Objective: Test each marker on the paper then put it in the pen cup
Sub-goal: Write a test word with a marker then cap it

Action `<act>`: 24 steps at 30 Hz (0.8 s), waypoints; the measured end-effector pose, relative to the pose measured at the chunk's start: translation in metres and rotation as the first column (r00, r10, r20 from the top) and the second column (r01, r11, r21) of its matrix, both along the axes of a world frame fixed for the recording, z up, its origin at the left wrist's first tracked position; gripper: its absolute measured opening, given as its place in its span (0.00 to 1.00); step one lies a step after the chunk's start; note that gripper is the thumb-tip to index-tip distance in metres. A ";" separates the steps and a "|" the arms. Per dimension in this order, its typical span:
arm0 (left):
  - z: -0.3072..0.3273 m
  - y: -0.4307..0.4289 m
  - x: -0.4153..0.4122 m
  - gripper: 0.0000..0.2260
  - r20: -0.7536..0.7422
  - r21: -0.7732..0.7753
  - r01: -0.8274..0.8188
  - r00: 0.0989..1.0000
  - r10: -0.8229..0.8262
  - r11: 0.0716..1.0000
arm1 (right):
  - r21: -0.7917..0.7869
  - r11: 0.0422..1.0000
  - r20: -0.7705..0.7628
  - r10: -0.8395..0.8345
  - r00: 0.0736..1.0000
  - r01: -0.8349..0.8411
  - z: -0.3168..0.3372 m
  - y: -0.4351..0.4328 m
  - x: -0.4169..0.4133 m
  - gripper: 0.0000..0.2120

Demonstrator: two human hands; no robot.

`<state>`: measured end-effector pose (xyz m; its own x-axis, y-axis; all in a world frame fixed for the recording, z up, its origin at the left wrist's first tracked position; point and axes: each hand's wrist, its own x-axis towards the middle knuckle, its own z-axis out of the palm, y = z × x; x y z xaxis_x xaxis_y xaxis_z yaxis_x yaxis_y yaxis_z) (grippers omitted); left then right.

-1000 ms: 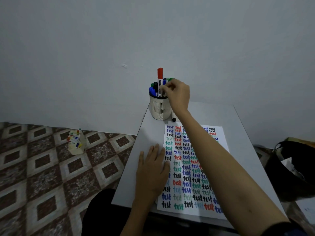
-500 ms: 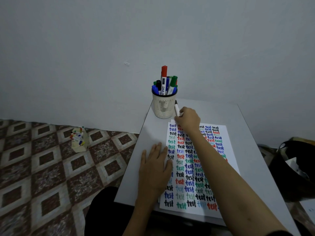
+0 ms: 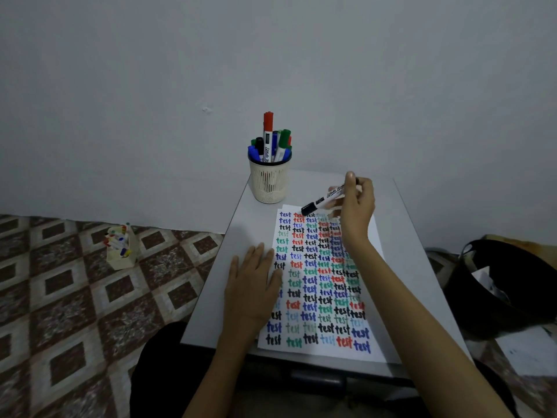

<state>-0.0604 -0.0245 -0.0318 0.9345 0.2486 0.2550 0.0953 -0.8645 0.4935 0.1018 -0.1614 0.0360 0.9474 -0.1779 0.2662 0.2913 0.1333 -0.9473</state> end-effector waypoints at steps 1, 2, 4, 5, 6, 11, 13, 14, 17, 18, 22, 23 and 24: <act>0.000 0.000 0.000 0.25 0.007 -0.016 0.007 1.000 -0.007 1.000 | 0.018 0.999 -0.011 0.051 0.999 -0.051 0.001 -0.004 -0.011 0.11; 0.001 0.000 -0.001 0.28 0.029 -0.040 0.020 0.999 -0.019 0.999 | 0.033 0.994 -0.021 0.103 0.994 -0.103 0.000 -0.008 -0.021 0.11; 0.004 -0.002 -0.003 0.31 0.114 -0.093 0.069 0.992 -0.058 0.993 | 0.038 0.974 -0.026 0.226 0.974 -0.225 -0.001 -0.014 -0.042 0.11; 0.006 -0.004 -0.005 0.30 0.166 -0.111 0.101 0.983 -0.082 0.989 | 0.023 0.957 -0.031 0.291 0.956 -0.290 -0.002 -0.016 -0.053 0.10; 0.008 -0.005 -0.007 0.27 0.208 -0.122 0.134 0.972 -0.107 0.983 | -0.002 0.937 -0.043 0.350 0.936 -0.350 -0.003 -0.018 -0.064 0.09; 0.016 -0.014 -0.016 0.17 0.286 -0.119 0.251 0.935 -0.209 0.961 | -0.138 0.830 -0.094 0.533 0.841 -0.541 -0.004 -0.019 -0.107 0.12; 0.017 -0.015 -0.019 0.15 0.309 -0.164 0.289 0.923 -0.229 0.943 | -0.188 0.803 -0.122 0.552 0.825 -0.565 -0.005 -0.016 -0.113 0.12; 0.018 -0.016 -0.020 0.14 0.313 -0.187 0.306 0.919 -0.238 0.934 | -0.218 0.782 -0.144 0.566 0.812 -0.584 -0.006 -0.015 -0.113 0.11; 0.018 -0.016 -0.022 0.12 0.288 -0.240 0.338 0.920 -0.266 0.910 | -0.281 0.711 -0.219 0.607 0.764 -0.645 -0.006 -0.014 -0.113 0.10; 0.020 -0.017 -0.023 0.10 0.267 -0.266 0.351 0.922 -0.281 0.898 | -0.281 0.706 -0.233 0.607 0.760 -0.650 -0.006 -0.015 -0.112 0.10; 0.026 -0.021 -0.027 0.09 0.255 -0.291 0.380 0.916 -0.311 0.878 | -0.226 0.687 -0.199 0.661 0.723 -0.690 -0.001 -0.017 -0.114 0.10; 0.026 -0.020 -0.028 0.10 0.271 -0.297 0.383 0.912 -0.307 0.875 | -0.211 0.681 -0.192 0.674 0.713 -0.701 -0.001 -0.017 -0.115 0.10; 0.027 -0.020 -0.028 0.11 0.285 -0.303 0.387 0.909 -0.305 0.871 | -0.196 0.679 -0.191 0.681 0.707 -0.707 -0.001 -0.017 -0.115 0.10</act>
<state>-0.0884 -0.0443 -0.0051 0.9056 0.0296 0.4231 -0.3253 -0.5916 0.7377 -0.0129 -0.1779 0.0351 0.7944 0.5974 0.1100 0.1150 0.0300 -0.9929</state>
